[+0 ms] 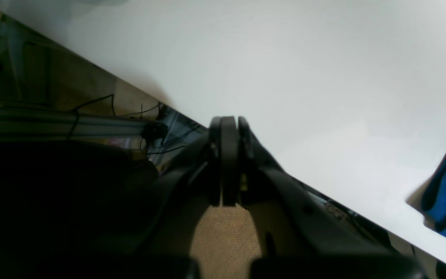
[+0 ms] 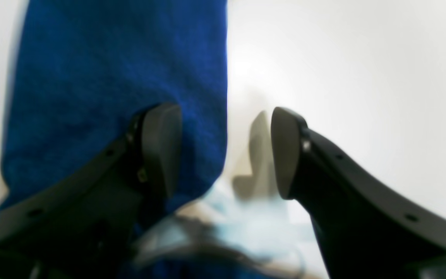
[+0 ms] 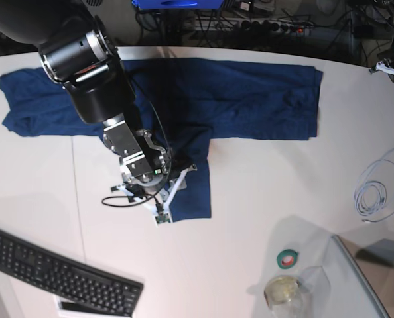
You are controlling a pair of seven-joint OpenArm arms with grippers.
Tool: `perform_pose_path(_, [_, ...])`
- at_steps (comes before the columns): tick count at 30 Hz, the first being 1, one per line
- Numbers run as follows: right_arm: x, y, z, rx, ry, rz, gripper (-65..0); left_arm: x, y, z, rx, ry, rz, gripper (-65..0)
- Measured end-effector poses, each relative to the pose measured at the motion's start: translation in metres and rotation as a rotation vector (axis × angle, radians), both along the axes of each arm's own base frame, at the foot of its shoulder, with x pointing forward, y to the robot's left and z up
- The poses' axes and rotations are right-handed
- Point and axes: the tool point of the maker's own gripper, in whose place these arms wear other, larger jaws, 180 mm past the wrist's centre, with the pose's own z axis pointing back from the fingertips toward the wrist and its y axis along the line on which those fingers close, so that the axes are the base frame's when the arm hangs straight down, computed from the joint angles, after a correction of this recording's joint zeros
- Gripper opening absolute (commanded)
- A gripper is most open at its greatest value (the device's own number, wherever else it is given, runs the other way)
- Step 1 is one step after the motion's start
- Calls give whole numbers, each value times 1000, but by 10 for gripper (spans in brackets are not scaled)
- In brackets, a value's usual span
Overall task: Layout the t-shirt on the table in an organized manner, then fold the t-shirt properly
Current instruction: 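Drag the folded sleeve across the shirt body with the right gripper, then push the sleeve flat along the shirt's folded edge with the right gripper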
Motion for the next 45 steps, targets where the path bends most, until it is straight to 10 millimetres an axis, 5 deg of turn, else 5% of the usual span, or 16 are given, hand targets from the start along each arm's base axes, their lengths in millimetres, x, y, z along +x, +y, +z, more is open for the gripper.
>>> perform_pose_path(4, [6, -5, -2, -14, -19, 3, -576, 0, 0, 0, -1, 0, 0, -650])
perform_pose_path(6, [4, -4, -3, -14, -22, 7, -650, 0, 0, 0, -1, 0, 0, -650])
perform_pose_path(10, [-7, 9, -1, 27, 6, 88, -644, 0, 1, 0, 1, 0, 0, -650])
perform_pose_path(14, [-50, 38, 14, 103, 60, 149, -644, 1, 0, 0, 0, -2, 1, -650])
perform_pose_path(19, [-80, 99, 102, 217, -104, 365, -644, 2, 2, 2, 6, -2, -2, -650])
perform_pose_path(24, [-123, 97, 144, 214, -171, 483, -644, 2, 3, 2, 7, -2, -1, -650])
perform_pose_path(28, [-134, 106, 177, 251, -259, 529, -644, 2, 2, 2, 6, -4, -2, -650])
perform_pose_path(34, [-177, 110, 179, 266, -238, 626, -644, 3, 3, 3, 8, -5, -3, -650])
perform_pose_path(40, [-213, 149, 189, 338, -260, 814, -644, 6, 11, 10, 30, -5, -12, -650])
perform_pose_path(45, [-206, 175, 182, 339, -248, 856, -644, 5, 9, 8, 25, -5, -10, -650])
